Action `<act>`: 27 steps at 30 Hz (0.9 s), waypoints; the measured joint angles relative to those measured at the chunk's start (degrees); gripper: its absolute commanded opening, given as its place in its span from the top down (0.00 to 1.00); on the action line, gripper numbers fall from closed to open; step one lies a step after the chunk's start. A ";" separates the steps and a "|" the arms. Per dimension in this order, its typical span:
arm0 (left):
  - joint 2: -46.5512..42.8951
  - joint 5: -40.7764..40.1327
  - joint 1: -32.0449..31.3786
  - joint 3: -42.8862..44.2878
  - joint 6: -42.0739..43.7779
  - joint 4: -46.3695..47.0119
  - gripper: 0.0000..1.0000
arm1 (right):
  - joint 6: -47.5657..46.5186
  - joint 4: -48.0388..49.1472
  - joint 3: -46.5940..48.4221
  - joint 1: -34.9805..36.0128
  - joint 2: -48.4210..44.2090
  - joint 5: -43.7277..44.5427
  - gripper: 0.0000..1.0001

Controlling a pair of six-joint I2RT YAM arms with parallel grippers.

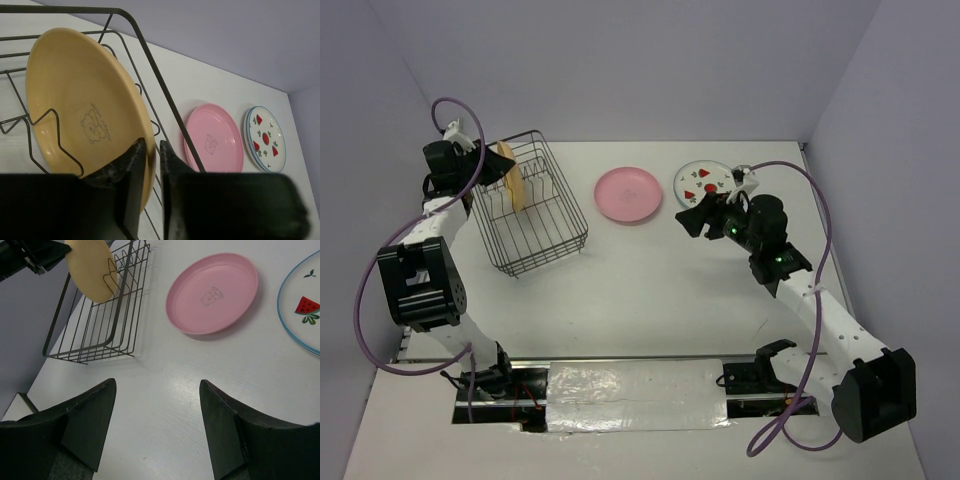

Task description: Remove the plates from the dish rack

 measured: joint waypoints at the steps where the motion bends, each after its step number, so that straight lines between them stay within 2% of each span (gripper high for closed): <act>1: 0.00 -0.13 -0.02 0.13 0.11 -0.52 0.77 | 0.00 0.00 -0.20 0.00 -0.22 -0.11 0.25; 3: 0.00 -0.37 -0.04 0.79 -0.07 -1.97 0.90 | 0.00 0.07 -0.48 0.00 -0.74 -0.20 0.25; 4: 0.00 -0.31 -0.04 1.22 -0.26 -2.69 1.00 | 0.00 0.04 -0.59 0.00 -1.09 -0.17 0.25; 14: 0.00 0.96 -0.35 7.37 -2.47 -8.37 1.00 | -0.24 0.04 -0.87 0.00 -3.76 0.31 0.25; 20: -0.31 2.43 -0.42 14.38 -5.11 -10.56 1.00 | -0.28 -0.35 -0.92 0.00 -4.96 1.40 0.25; 27: -4.42 2.32 -0.22 18.75 -4.94 -14.49 1.00 | -0.26 -0.39 -0.96 0.00 -8.26 1.62 0.25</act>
